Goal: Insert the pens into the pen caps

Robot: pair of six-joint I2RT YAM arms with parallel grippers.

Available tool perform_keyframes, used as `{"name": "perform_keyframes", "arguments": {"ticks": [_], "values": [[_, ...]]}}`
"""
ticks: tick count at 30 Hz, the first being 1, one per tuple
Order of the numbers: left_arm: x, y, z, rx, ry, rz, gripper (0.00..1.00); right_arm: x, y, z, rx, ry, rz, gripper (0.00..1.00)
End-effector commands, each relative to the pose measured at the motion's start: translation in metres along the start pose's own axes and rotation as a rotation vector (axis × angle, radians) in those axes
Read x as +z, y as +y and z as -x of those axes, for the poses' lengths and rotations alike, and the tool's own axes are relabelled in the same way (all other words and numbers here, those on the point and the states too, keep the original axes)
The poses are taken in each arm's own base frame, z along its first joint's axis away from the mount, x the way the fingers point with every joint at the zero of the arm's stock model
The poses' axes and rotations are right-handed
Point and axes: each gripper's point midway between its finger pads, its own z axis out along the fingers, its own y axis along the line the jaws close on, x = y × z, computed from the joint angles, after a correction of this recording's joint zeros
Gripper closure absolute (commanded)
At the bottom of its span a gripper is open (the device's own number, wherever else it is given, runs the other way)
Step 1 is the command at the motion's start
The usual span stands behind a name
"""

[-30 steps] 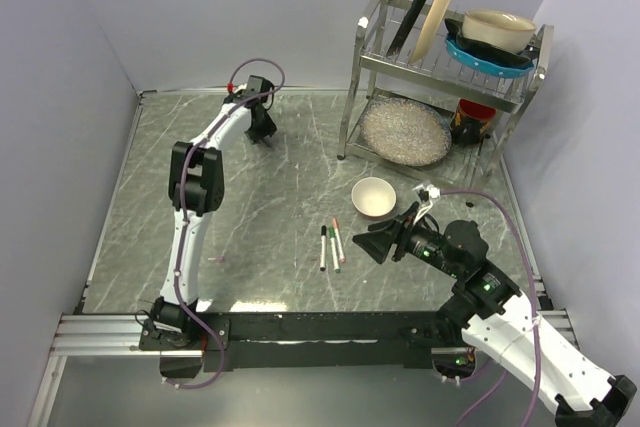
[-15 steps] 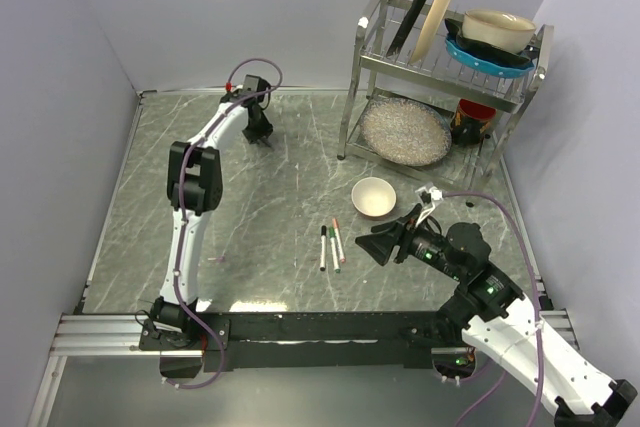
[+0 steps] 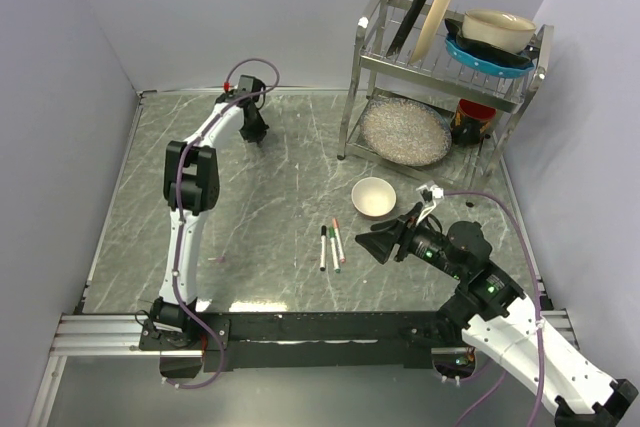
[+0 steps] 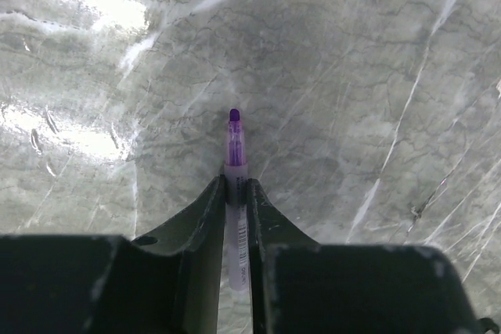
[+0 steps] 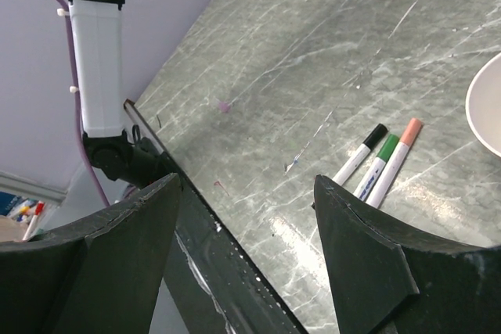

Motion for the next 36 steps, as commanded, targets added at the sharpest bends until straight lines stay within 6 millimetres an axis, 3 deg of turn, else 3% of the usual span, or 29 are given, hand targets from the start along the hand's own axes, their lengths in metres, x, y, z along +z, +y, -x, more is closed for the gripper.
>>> {"name": "perform_keyframes", "arguments": {"ticks": [1, 3, 4, 6, 7, 8, 9, 10, 11, 13, 15, 16, 17, 19, 20, 21, 22, 24, 25, 27, 29, 32, 36], "values": [[-0.006, 0.015, -0.019, 0.067, 0.066, 0.020, 0.86, -0.003, 0.016, 0.022, -0.003, -0.063, 0.043, 0.23], [-0.012, 0.017, -0.024, 0.077, 0.076, 0.018, 0.89, -0.002, 0.014, 0.019, 0.004, -0.055, 0.039, 0.23], [-0.011, 0.024, -0.037, 0.081, 0.107, 0.034, 0.91, -0.001, 0.014, 0.017, 0.011, -0.051, 0.040, 0.23], [-0.031, 0.016, -0.034, 0.066, 0.076, -0.017, 0.92, 0.002, 0.010, 0.011, 0.027, -0.033, 0.032, 0.23], [-0.030, 0.026, -0.058, 0.068, 0.125, -0.017, 0.93, 0.004, 0.009, 0.008, 0.045, -0.020, 0.029, 0.23], [-0.048, 0.014, -0.046, 0.046, 0.075, -0.081, 0.94, 0.006, 0.007, 0.004, 0.059, -0.008, 0.026, 0.24], [-0.055, 0.013, -0.050, 0.038, 0.075, -0.103, 0.96, 0.007, 0.006, 0.002, 0.072, -0.003, 0.027, 0.24], [-0.055, 0.024, -0.071, 0.035, 0.117, -0.102, 0.99, 0.008, 0.007, 0.002, 0.093, -0.004, 0.031, 0.24], [-0.074, 0.012, -0.064, 0.023, 0.086, -0.180, 0.99, 0.010, 0.006, -0.001, 0.103, -0.004, 0.035, 0.24], [-0.082, 0.020, -0.084, 0.024, 0.113, -0.192, 0.99, 0.011, 0.004, -0.002, 0.130, -0.008, 0.030, 0.24], [-0.106, 0.006, -0.086, 0.024, 0.094, -0.287, 0.99, 0.015, 0.001, -0.004, 0.151, -0.007, 0.017, 0.24], [-0.106, 0.015, -0.104, 0.025, 0.126, -0.285, 0.99, 0.016, 0.000, -0.004, 0.156, -0.008, 0.015, 0.24], [-0.123, 0.010, -0.105, 0.017, 0.119, -0.328, 0.99, 0.020, -0.002, -0.006, 0.165, -0.009, 0.017, 0.25], [-0.132, 0.009, -0.126, 0.029, 0.129, -0.363, 0.99, 0.025, -0.001, -0.007, 0.177, -0.020, 0.044, 0.25], [-0.149, 0.002, -0.125, 0.025, 0.106, -0.404, 0.99, 0.029, -0.003, -0.012, 0.189, -0.004, 0.045, 0.25], [-0.155, 0.003, -0.146, 0.038, 0.136, -0.421, 0.99, 0.031, -0.001, -0.015, 0.201, 0.007, 0.062, 0.25], [-0.174, -0.008, -0.141, 0.038, 0.093, -0.485, 0.99, 0.037, -0.003, -0.017, 0.210, 0.013, 0.069, 0.26], [-0.192, -0.015, -0.170, 0.041, 0.128, -0.553, 0.99, 0.042, 0.001, -0.021, 0.226, 0.036, 0.099, 0.26], [-0.217, -0.028, -0.164, 0.039, 0.075, -0.637, 0.99, 0.047, 0.001, -0.022, 0.232, 0.039, 0.111, 0.26], [-0.236, -0.035, -0.187, 0.033, 0.086, -0.683, 0.99, 0.051, 0.005, -0.021, 0.258, 0.047, 0.131, 0.26], [-0.268, -0.046, -0.195, 0.023, 0.065, -0.754, 0.99, 0.055, 0.012, -0.019, 0.280, 0.048, 0.177, 0.26], [-0.300, -0.053, -0.209, 0.021, 0.062, -0.844, 0.99, 0.059, 0.021, -0.014, 0.291, 0.038, 0.224, 0.25], [-0.328, -0.058, -0.225, 0.032, 0.074, -0.929, 0.99, 0.066, 0.025, -0.013, 0.296, 0.040, 0.234, 0.25]]}}
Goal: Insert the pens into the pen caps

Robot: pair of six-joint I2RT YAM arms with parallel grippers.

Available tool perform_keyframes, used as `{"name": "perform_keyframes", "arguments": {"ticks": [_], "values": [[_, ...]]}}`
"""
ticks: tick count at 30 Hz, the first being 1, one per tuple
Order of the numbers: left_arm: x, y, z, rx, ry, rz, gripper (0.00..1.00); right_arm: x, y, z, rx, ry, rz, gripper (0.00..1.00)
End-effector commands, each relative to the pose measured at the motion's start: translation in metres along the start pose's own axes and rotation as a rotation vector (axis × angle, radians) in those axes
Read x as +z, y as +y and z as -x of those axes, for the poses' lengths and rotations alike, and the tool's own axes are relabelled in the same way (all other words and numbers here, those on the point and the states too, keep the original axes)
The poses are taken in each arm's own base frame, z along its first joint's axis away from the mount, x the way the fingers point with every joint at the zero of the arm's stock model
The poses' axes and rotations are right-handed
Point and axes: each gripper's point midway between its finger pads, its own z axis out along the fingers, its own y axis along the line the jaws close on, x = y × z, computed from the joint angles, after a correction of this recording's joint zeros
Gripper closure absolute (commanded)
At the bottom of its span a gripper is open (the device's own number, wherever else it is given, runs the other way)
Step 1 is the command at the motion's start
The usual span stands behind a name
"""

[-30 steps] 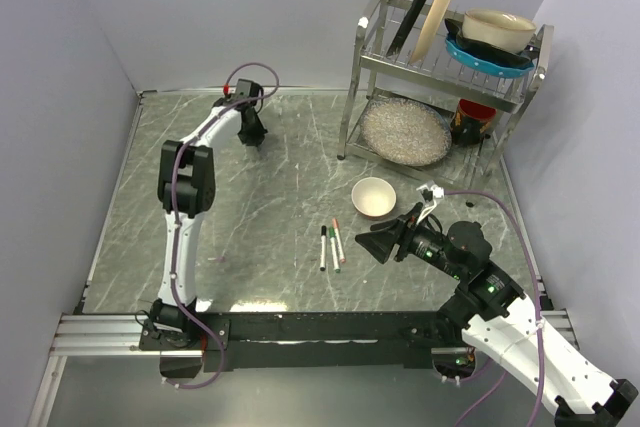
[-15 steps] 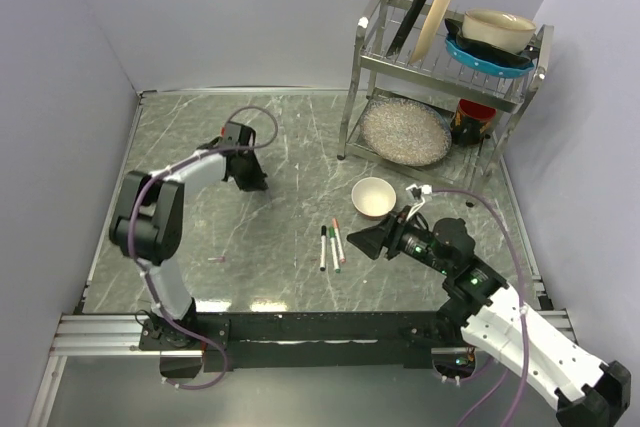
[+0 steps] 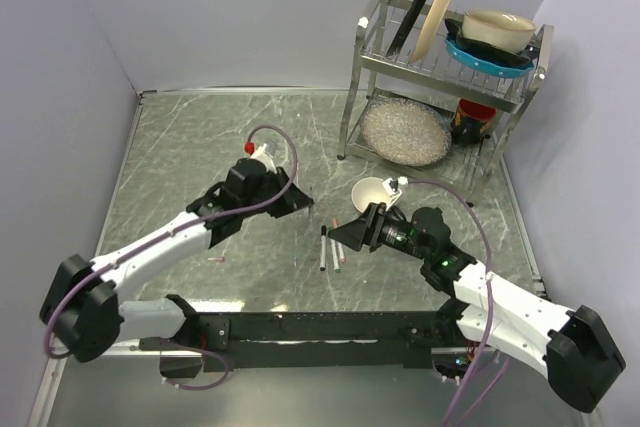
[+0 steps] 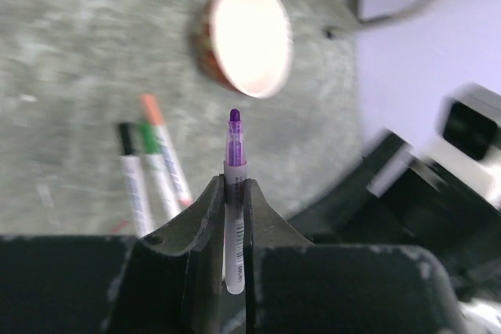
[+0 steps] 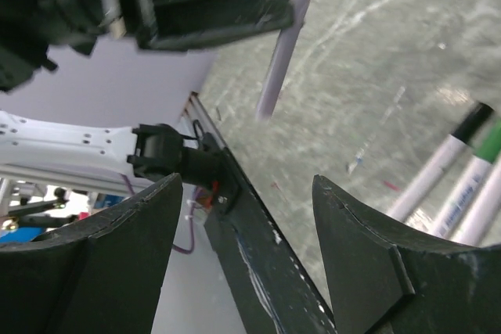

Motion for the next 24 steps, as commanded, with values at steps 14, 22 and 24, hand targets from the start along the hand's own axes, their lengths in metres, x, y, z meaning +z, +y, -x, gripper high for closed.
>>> {"name": "perform_keyframes", "arguments": {"ticks": [14, 22, 24], "values": [[-0.032, -0.066, -0.033, -0.045, -0.022, -0.238, 0.99, 0.026, 0.048, 0.018, -0.043, -0.066, 0.126, 0.28], [-0.040, -0.078, -0.031, -0.059, -0.044, -0.279, 0.99, 0.027, 0.061, 0.006, -0.030, -0.030, 0.200, 0.79], [-0.044, -0.078, -0.028, -0.075, -0.054, -0.260, 0.91, 0.025, 0.063, 0.005, -0.030, -0.032, 0.211, 1.00]]}}
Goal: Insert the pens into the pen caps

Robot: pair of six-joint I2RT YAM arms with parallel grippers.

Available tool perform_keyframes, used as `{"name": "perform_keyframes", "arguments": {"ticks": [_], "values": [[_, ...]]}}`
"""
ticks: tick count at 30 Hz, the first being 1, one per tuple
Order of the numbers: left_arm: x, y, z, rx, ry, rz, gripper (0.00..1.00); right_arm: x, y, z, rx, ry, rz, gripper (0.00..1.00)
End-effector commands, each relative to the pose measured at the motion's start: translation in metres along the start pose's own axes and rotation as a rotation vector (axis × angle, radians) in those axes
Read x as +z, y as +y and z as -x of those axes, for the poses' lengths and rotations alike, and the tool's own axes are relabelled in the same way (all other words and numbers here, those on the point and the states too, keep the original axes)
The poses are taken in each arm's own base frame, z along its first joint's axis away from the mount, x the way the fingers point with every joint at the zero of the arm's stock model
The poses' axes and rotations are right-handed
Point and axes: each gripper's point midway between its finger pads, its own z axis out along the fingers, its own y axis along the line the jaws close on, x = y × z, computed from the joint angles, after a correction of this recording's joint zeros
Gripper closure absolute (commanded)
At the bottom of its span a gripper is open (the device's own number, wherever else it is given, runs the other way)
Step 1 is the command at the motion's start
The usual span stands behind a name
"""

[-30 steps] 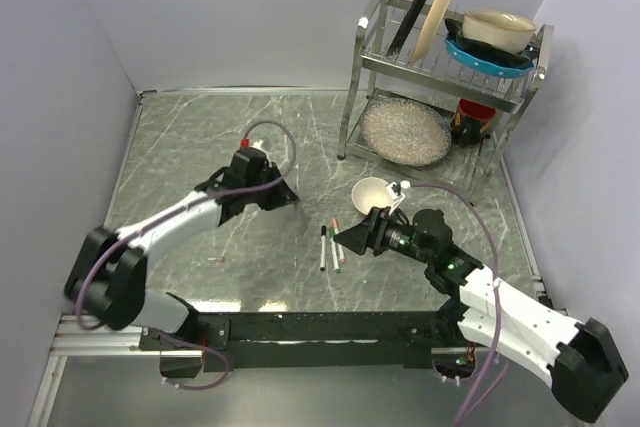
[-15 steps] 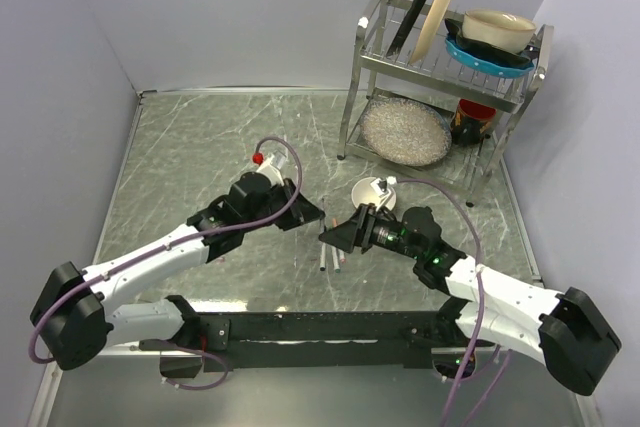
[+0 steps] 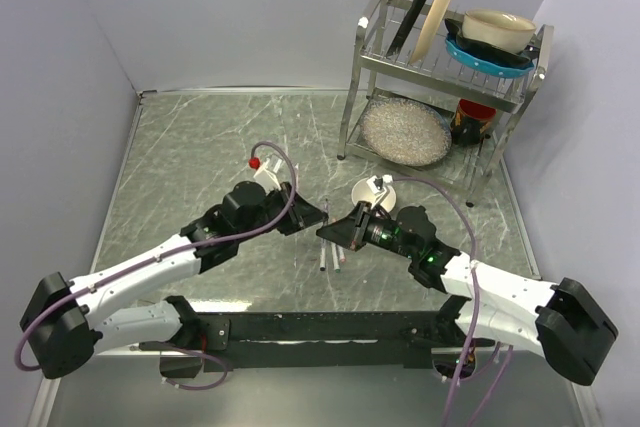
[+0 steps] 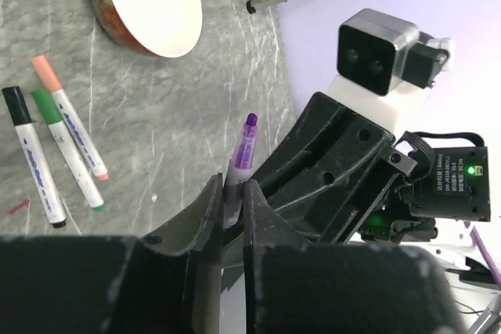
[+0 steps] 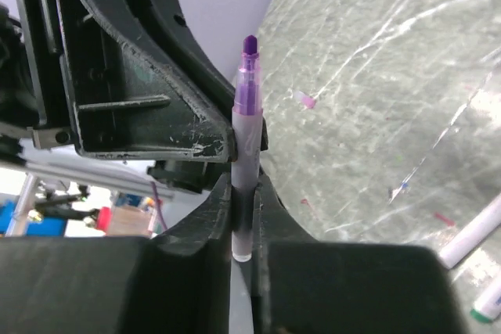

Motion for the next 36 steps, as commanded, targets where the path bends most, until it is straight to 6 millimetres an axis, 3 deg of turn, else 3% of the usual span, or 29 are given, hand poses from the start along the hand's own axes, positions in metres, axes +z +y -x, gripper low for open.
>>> {"name": "perform_keyframes", "arguments": {"ticks": [1, 2, 3, 5, 6, 10, 12, 13, 15, 19, 24, 25, 27, 30, 31, 36], "values": [[-0.009, -0.018, 0.016, -0.026, -0.080, -0.025, 0.86, -0.001, 0.040, 0.013, -0.052, -0.046, 0.143, 1.00], [-0.011, -0.013, 0.018, -0.037, -0.084, 0.011, 0.68, -0.001, 0.041, 0.014, -0.057, -0.048, 0.146, 1.00], [-0.014, -0.010, 0.018, -0.061, -0.087, 0.042, 0.62, -0.003, 0.042, 0.014, -0.061, -0.048, 0.142, 1.00], [-0.020, -0.006, 0.030, -0.080, -0.140, 0.107, 0.55, -0.005, 0.043, 0.017, -0.070, -0.063, 0.136, 1.00], [-0.027, 0.008, 0.027, -0.103, -0.132, 0.184, 0.54, -0.008, 0.043, 0.019, -0.073, -0.072, 0.128, 1.00], [-0.054, 0.024, 0.045, -0.157, -0.247, 0.314, 0.51, -0.015, 0.036, 0.024, -0.095, -0.105, 0.075, 1.00], [-0.070, 0.026, 0.055, -0.208, -0.319, 0.319, 0.34, -0.018, 0.033, 0.026, -0.104, -0.120, 0.049, 1.00], [-0.076, 0.041, 0.051, -0.231, -0.331, 0.355, 0.30, -0.019, 0.032, 0.027, -0.112, -0.125, 0.041, 1.00], [-0.089, 0.043, 0.058, -0.282, -0.389, 0.333, 0.31, -0.022, 0.031, 0.027, -0.117, -0.132, 0.034, 1.00], [-0.118, 0.091, 0.068, -0.406, -0.501, 0.511, 0.40, -0.025, 0.032, 0.026, -0.127, -0.130, 0.037, 1.00], [-0.144, 0.132, 0.065, -0.563, -0.574, 0.680, 0.51, -0.030, 0.029, 0.023, -0.132, -0.126, 0.028, 1.00], [-0.147, 0.146, 0.061, -0.586, -0.579, 0.714, 0.52, -0.031, 0.029, 0.023, -0.133, -0.130, 0.029, 1.00], [-0.146, 0.150, 0.062, -0.584, -0.584, 0.685, 0.52, -0.035, 0.030, 0.024, -0.138, -0.140, 0.026, 1.00], [-0.147, 0.175, 0.055, -0.631, -0.599, 0.712, 0.53, -0.038, 0.027, 0.025, -0.147, -0.149, 0.011, 1.00], [-0.151, 0.189, 0.053, -0.659, -0.618, 0.750, 0.54, -0.039, 0.027, 0.025, -0.154, -0.151, 0.009, 1.00], [-0.156, 0.219, 0.047, -0.705, -0.606, 0.872, 0.54, -0.047, 0.025, 0.029, -0.171, -0.178, -0.020, 1.00]]}}
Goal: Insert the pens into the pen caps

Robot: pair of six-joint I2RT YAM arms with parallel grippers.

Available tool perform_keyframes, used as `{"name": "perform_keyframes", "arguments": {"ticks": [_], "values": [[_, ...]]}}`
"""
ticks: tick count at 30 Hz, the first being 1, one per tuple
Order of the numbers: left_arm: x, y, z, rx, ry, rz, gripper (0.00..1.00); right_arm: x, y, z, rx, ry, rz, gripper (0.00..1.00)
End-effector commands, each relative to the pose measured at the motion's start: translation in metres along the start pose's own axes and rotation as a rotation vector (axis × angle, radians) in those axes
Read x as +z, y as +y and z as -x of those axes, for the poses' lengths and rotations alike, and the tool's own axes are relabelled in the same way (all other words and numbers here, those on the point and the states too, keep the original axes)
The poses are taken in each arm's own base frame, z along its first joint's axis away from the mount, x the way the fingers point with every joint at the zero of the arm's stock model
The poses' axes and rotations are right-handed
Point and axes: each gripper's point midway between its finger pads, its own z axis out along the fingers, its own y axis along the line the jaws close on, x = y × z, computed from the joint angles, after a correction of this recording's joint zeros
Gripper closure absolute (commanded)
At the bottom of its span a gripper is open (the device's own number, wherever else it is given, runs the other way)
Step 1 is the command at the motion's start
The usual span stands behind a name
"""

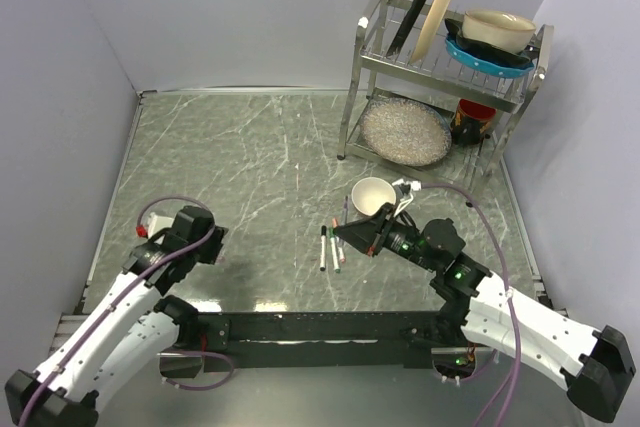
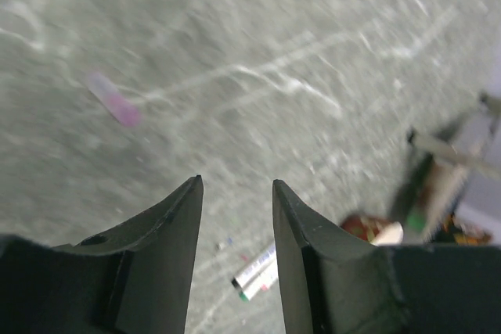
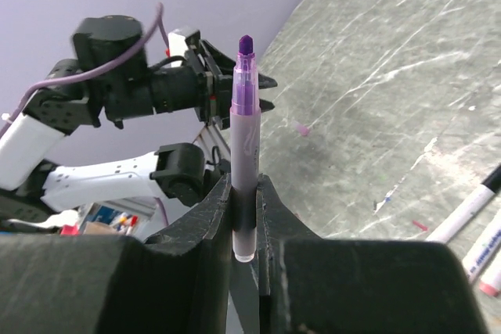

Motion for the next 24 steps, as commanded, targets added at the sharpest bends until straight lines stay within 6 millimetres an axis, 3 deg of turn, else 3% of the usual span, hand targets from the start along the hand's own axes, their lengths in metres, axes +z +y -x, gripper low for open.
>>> {"name": "perform_keyframes", "arguments": {"ticks": [1, 12, 24], "values": [[0.013, 0.013, 0.008, -0.039, -0.014, 0.095, 0.54, -0.006, -0.005, 0.006, -0.044, -0.043, -0.032, 1.00], [0.038, 0.054, 0.016, -0.070, -0.027, 0.282, 0.58, -0.014, -0.011, 0.011, -0.077, -0.067, -0.074, 1.00], [0.050, 0.073, 0.021, -0.063, -0.049, 0.384, 0.60, -0.018, -0.014, 0.015, -0.102, -0.084, -0.100, 1.00]]}}
